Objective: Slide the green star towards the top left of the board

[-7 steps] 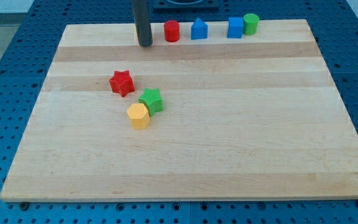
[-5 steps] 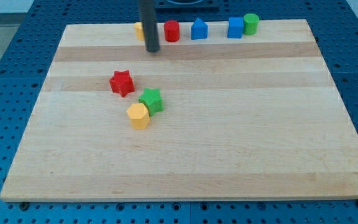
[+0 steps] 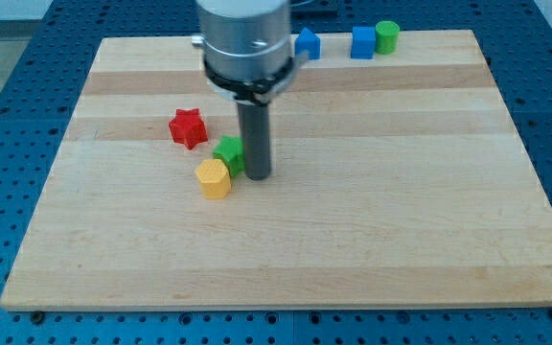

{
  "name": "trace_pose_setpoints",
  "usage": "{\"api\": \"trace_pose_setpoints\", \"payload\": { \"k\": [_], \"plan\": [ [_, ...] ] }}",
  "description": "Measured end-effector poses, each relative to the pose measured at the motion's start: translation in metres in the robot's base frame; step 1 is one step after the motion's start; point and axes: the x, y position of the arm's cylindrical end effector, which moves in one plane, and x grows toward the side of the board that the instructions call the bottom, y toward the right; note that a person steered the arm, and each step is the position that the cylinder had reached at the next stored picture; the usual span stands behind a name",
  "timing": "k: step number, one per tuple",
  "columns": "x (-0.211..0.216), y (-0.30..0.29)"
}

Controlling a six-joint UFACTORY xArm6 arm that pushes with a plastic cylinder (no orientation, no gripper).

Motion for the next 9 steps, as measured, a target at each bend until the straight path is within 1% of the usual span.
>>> {"api": "trace_pose_setpoints", "payload": {
  "k": [1, 2, 4, 7, 8, 9],
  "plan": [
    [-0.006, -0.041],
    [-0.018, -0.063],
    [-0.085, -0.070],
    [-0.169, -0.107],
    [-0.183, -0.110],
    [-0.184, -0.110]
  ]
}}
